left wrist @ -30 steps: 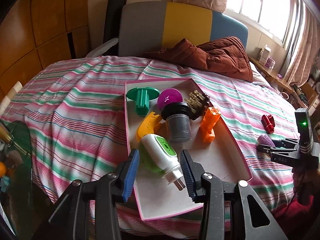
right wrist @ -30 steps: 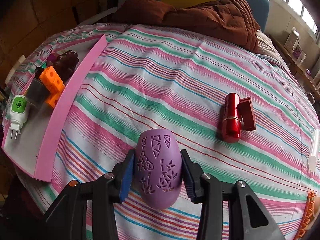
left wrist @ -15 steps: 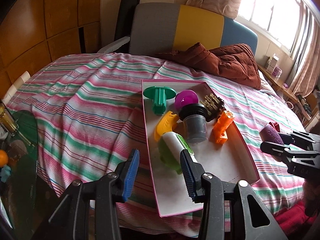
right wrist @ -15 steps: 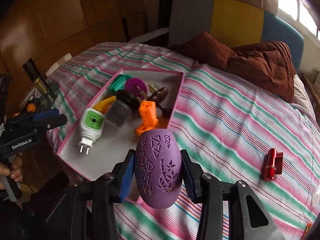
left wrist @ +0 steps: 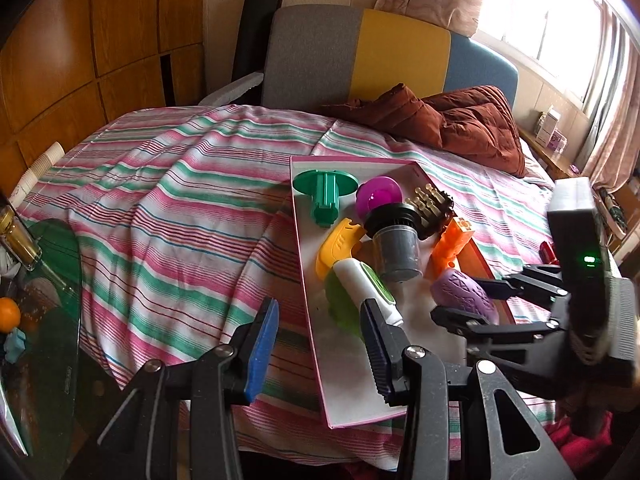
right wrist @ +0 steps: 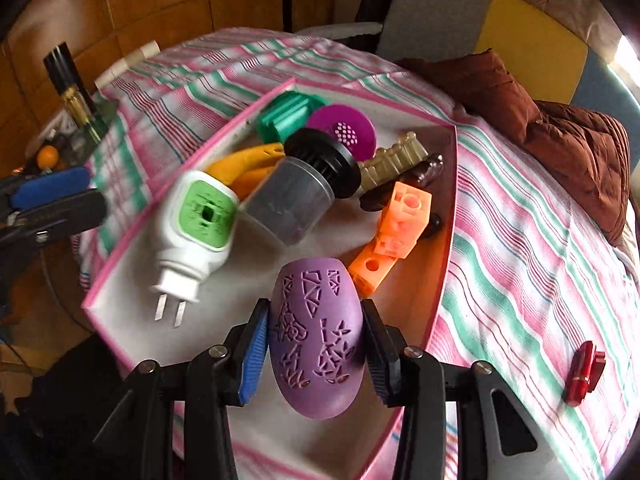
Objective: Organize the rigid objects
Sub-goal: 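Carry the purple egg into the tray and open the right tool, then move both tools back toward the red cylinder and red puzzle piece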
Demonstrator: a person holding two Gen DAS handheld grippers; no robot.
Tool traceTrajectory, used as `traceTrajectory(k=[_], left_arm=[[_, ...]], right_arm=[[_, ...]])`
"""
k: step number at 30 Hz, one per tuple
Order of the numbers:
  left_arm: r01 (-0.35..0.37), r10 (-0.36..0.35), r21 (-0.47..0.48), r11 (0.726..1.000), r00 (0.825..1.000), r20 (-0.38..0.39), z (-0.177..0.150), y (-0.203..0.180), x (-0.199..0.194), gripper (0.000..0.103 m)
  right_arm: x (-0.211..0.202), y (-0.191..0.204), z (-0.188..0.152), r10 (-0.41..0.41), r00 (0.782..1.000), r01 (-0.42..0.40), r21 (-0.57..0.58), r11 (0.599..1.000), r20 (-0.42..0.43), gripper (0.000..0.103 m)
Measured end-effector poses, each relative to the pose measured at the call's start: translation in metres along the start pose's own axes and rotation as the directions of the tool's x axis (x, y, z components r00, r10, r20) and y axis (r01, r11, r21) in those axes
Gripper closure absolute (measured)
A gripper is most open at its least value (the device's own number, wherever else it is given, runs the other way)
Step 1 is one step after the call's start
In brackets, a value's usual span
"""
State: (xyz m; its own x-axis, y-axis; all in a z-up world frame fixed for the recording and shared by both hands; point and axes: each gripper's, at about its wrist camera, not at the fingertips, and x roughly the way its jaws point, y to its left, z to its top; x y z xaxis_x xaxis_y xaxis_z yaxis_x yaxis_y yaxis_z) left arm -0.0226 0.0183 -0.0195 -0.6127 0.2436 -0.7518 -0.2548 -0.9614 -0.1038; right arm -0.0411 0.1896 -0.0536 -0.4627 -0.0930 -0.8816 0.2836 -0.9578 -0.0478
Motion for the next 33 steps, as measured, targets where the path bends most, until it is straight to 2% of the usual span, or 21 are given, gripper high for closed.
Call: traceTrajectory(k=[3,10,15,23,28,33], left_arm=[[0.002,-0.002,-0.001,1.0,1.0,-0.003,0.0,0.0,0.001,0.06],[-0.004,0.004,0.009,1.0,1.0,0.003,0.0,-0.003,0.0,0.06],[-0.011,0.011,0.011,1.0,1.0,0.003,0.001,-0.003,-0.001,0.06],[-0.024,0.024,0.026,0.999,0.999,0.022,0.004,-0.005,-0.007,0.058],[-0.028,0.027,0.042,0.999,0.999,0.033,0.006,-0.01,-0.011,0.058],[-0.025,0.022,0.07,0.997,0.998,0.05,0.01,-0.02,-0.017,0.058]], right_arm=[[0.01,-0.004,0.002,-0.044,0.999,0.044,0.002,0.999,-0.015,0.059],[0.008,-0.014,0.0,-0.011,1.0,0.011,0.038,0.999,0.001,0.059],[-0.006,-0.018,-0.002,0.035,0.998,-0.039,0.074,0.996,0.059,0.052],[-0.039,-0.028,-0.004,0.092,0.983,-0.11,0.112,0.988,0.157,0.052],[-0.057,-0.042,-0.007,0.073,0.978,-0.099,0.13,0.986,0.196,0.052],[-0.079,-0.076,-0.017,0.004,0.974,-0.047,0.183,0.982,0.225,0.052]])
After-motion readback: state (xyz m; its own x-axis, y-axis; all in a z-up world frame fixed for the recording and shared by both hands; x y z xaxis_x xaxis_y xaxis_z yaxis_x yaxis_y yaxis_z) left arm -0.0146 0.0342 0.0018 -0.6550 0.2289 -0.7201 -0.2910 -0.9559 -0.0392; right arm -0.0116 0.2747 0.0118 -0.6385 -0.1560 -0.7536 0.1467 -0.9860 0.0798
